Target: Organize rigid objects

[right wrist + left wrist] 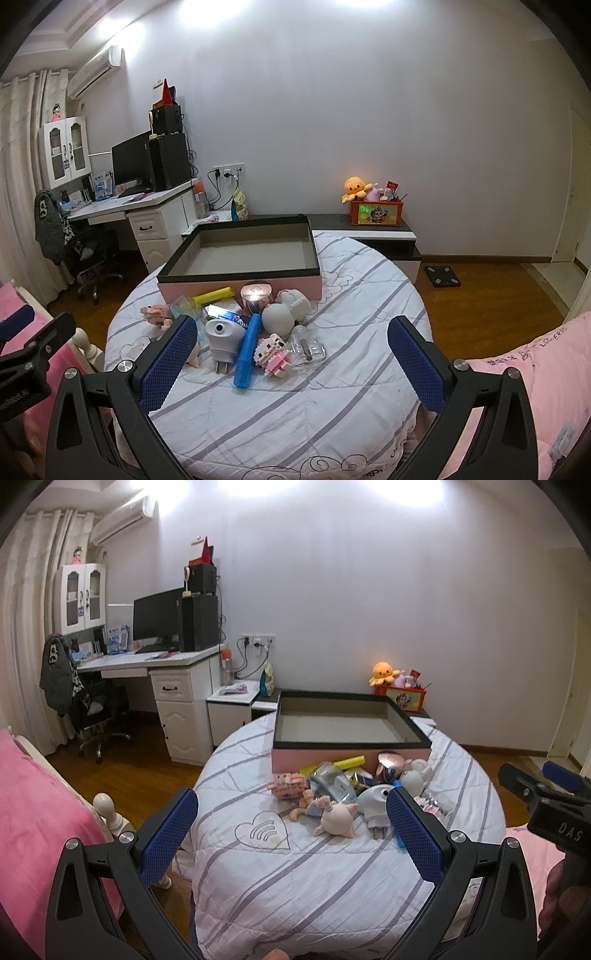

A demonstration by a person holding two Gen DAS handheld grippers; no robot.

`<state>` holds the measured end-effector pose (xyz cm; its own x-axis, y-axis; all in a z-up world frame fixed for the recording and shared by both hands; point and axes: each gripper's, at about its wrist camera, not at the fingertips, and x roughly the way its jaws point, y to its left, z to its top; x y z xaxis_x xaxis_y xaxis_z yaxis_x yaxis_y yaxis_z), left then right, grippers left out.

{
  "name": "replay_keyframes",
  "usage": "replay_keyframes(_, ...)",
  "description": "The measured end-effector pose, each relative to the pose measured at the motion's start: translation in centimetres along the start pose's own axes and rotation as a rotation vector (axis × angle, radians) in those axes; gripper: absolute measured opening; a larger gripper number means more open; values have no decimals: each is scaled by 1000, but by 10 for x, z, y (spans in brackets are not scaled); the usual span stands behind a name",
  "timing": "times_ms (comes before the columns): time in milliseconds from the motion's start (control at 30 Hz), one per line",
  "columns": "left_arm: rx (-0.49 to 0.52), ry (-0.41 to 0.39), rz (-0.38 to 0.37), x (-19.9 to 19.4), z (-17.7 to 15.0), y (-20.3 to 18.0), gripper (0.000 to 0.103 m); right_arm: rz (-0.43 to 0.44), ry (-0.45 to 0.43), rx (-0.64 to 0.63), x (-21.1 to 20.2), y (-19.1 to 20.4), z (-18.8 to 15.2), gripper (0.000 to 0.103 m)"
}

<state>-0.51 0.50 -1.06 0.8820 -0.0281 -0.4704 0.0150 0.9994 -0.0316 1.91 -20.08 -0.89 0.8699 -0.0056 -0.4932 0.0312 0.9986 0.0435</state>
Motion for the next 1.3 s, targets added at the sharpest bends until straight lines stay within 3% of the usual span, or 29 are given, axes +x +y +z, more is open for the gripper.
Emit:
replay_keyframes(800,20,241,-29,123,-50,-21,103,-7,246,7,106,-37,-48,103)
replay_keyframes(1067,8,309,-3,165,-51,-26,103,21,289,16,146,-53,-40,96)
replay_keyframes(1200,-27,341,-27,175,-52,-21,103,49,305,7,160,-55,-40,94)
replay_keyframes(1300,-41,323,-58,172,-53,-18,96,65,323,-10,167,-53,-40,81)
